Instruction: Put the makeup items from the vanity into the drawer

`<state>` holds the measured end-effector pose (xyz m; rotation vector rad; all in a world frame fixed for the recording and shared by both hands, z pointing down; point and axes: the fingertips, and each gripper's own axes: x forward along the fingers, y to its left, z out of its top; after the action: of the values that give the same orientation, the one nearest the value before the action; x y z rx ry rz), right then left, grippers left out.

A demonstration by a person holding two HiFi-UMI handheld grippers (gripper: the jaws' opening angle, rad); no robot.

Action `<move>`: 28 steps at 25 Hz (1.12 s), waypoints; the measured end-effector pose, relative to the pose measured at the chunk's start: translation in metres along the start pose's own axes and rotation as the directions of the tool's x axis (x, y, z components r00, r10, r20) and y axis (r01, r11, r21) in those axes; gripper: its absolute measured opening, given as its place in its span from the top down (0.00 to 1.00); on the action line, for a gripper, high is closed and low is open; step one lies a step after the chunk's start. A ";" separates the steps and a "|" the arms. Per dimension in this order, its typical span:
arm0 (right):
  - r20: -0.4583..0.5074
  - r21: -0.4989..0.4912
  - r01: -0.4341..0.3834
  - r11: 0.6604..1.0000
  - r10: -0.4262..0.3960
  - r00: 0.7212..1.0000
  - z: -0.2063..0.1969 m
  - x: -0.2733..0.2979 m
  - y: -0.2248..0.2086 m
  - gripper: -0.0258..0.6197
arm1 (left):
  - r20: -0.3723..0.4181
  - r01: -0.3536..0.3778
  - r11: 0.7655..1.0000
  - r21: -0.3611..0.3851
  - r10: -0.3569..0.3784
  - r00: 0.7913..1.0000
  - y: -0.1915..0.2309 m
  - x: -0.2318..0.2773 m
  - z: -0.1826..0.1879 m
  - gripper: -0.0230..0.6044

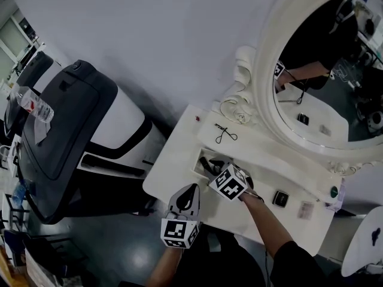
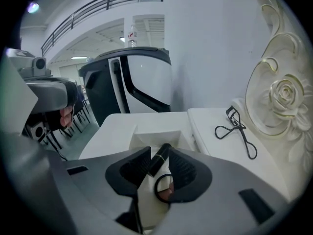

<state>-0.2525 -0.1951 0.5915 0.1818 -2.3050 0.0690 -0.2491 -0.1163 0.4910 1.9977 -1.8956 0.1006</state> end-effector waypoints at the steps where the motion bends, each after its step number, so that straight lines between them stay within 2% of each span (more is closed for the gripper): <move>1: 0.010 0.000 0.002 1.000 -0.002 1.000 0.001 -0.002 -0.001 0.79 | 0.002 -0.003 1.000 -0.001 0.003 1.000 -0.001 0.000 0.001 0.94; 6: 0.115 0.040 0.038 0.998 -0.042 0.992 0.009 -0.025 -0.009 0.79 | 0.018 -0.020 1.000 0.003 0.020 1.000 -0.006 0.000 0.007 0.94; 11: 0.237 0.136 0.056 0.989 -0.088 0.968 0.011 -0.073 -0.019 0.80 | 0.038 -0.032 0.999 0.020 0.031 0.999 -0.020 -0.001 0.016 0.94; 13: 0.275 0.166 0.059 0.984 -0.103 0.956 0.006 -0.093 -0.020 0.83 | 0.047 -0.035 0.999 0.027 0.034 0.998 -0.029 -0.002 0.019 0.94; 22: 0.446 0.261 -0.003 0.965 -0.118 0.888 -0.022 -0.173 0.002 0.91 | 0.093 -0.072 0.996 0.046 0.068 0.993 -0.087 -0.018 0.026 0.94; 28: 0.551 0.320 -0.030 0.947 -0.161 0.819 -0.032 -0.221 0.020 0.92 | 0.125 -0.060 0.996 0.073 0.050 0.991 -0.121 -0.037 0.033 0.94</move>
<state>-0.0851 -0.1474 0.4502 0.5087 -2.8788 0.4009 -0.1408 -0.0905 0.4214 2.0444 -2.0530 0.0679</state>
